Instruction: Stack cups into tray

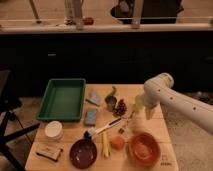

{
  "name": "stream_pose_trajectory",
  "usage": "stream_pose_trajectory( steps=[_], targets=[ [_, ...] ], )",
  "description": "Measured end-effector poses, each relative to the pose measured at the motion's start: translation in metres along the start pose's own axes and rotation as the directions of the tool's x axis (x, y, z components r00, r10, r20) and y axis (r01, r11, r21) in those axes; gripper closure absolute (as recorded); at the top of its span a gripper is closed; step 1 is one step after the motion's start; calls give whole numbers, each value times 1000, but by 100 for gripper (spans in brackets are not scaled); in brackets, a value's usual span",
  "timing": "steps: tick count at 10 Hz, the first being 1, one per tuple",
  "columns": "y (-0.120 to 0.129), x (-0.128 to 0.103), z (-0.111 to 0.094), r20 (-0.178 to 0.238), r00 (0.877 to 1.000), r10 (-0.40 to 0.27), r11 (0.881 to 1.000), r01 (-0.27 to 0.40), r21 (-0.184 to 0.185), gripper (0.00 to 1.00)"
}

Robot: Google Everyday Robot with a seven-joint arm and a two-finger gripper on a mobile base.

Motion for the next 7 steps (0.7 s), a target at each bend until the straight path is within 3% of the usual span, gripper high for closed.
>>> stream_pose_trajectory(
  steps=[7],
  targets=[
    [-1, 20, 17, 3, 1000, 16, 998, -16, -56, 20]
  ],
)
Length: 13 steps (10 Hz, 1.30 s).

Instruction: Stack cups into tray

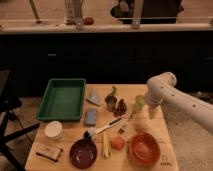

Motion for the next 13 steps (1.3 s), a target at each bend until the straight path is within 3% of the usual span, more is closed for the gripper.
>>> stream_pose_trajectory(
  steps=[13],
  targets=[
    [-11, 1, 33, 12, 1000, -28, 999, 29, -42, 20]
  ],
)
